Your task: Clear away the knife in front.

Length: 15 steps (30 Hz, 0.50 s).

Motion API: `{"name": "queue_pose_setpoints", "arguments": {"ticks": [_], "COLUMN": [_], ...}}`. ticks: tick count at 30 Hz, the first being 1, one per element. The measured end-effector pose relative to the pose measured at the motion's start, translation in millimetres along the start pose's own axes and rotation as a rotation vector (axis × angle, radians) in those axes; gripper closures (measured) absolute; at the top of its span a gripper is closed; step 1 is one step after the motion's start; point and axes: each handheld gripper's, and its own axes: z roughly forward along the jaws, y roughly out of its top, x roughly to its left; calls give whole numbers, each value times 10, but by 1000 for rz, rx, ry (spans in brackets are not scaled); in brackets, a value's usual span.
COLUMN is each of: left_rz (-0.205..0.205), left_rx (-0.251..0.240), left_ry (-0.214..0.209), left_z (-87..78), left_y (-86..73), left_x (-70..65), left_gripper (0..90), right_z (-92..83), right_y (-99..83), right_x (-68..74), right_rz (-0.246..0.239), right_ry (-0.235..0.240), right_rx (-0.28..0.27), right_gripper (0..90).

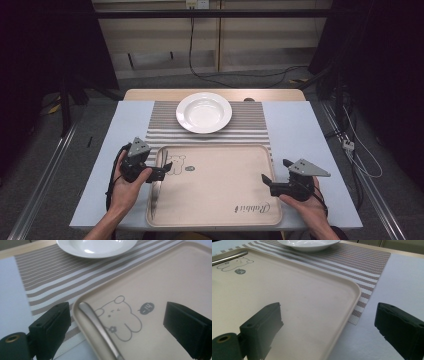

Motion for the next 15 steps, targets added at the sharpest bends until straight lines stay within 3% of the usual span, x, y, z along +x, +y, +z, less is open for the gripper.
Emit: {"name": "queue_pose_setpoints", "arguments": {"ticks": [3, 6, 10, 15], "left_rz": [10, -19, -63, -66], "left_rx": [3, 4, -21, 4], "left_ry": [16, -10, 31, 75], "left_z": [-56, -101, -166, -220], "left_y": [-25, -86, -199, -334], "left_x": [-14, 23, 102, 91], "left_gripper": [83, 81, 93, 90], "right_z": [0, -3, 1, 6], "right_y": [-1, 0, 0, 0], "right_x": [-1, 0, 0, -3], "right_rz": [1, 0, 1, 2], "right_ry": [-1, -1, -4, -7], "right_rx": [0, -1, 1, 0], "right_gripper": [77, 77, 76, 76]}}
